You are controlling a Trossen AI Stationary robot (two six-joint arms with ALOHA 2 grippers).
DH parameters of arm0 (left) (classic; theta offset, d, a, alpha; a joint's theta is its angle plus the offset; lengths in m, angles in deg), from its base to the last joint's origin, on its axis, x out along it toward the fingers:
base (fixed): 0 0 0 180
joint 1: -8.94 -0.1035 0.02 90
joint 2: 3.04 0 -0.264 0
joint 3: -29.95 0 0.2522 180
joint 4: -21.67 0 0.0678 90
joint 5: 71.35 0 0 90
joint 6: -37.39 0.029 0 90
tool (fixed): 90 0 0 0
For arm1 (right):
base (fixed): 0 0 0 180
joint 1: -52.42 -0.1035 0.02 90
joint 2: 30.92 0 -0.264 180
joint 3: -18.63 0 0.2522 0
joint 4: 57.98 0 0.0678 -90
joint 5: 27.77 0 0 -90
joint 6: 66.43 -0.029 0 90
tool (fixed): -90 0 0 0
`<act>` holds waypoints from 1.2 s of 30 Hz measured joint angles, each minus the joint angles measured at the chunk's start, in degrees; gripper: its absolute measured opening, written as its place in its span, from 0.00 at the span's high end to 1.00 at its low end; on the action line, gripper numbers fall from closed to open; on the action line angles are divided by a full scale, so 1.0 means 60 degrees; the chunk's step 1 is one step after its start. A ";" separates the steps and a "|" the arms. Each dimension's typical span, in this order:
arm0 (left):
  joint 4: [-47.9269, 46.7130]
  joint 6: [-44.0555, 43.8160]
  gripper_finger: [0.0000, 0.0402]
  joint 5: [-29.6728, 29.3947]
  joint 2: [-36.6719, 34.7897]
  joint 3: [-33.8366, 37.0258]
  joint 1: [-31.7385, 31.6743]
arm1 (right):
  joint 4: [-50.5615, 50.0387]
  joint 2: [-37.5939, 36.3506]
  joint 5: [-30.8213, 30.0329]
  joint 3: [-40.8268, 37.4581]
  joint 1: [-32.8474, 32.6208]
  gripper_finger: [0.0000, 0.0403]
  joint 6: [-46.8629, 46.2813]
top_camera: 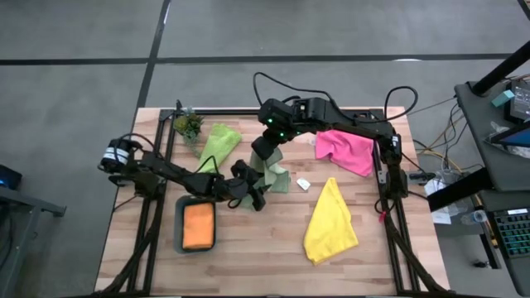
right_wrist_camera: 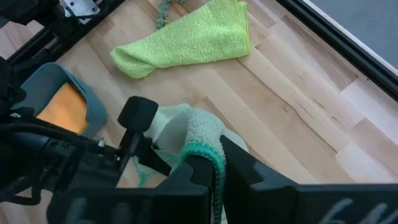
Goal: Fold microfiber towels
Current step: Fold the light green microfiber cloth
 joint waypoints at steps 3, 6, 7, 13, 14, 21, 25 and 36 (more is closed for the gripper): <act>0.0002 0.0213 0.71 0.0051 0.0000 -0.0004 0.0004 | -0.0004 0.0000 0.0000 0.0000 0.0000 0.98 0.0017; -0.0015 0.0685 0.92 0.0271 -0.0054 0.0000 0.0004 | -0.0093 -0.0013 0.0004 0.0000 -0.0017 0.98 0.0086; -0.0018 0.0878 0.96 0.0370 -0.0126 0.0000 0.0004 | -0.0142 -0.0040 0.0007 0.0000 -0.0018 0.98 0.0141; -0.1799 0.2606 1.00 0.0911 -0.1792 -0.0188 0.0217 | -0.1562 -0.0337 0.0022 0.0129 -0.0028 0.98 0.1012; -0.2442 0.2863 1.00 0.1025 -0.2210 -0.0316 0.0262 | -0.1816 -0.0408 0.0032 0.0166 -0.0050 0.98 0.1283; -0.6163 0.3511 1.00 0.2875 -0.5109 -0.1357 0.0270 | -0.3212 -0.0987 0.1071 0.0679 -0.0337 0.98 0.2908; -0.7252 0.3678 1.00 0.3067 -0.6283 -0.2011 0.0272 | -0.3340 -0.1363 0.1495 0.0736 -0.0660 0.98 0.3658; -0.8451 0.5016 1.00 0.3060 -0.7461 -0.3469 -0.0492 | -0.3279 -0.1767 -0.0839 0.0743 -0.0779 0.98 0.5423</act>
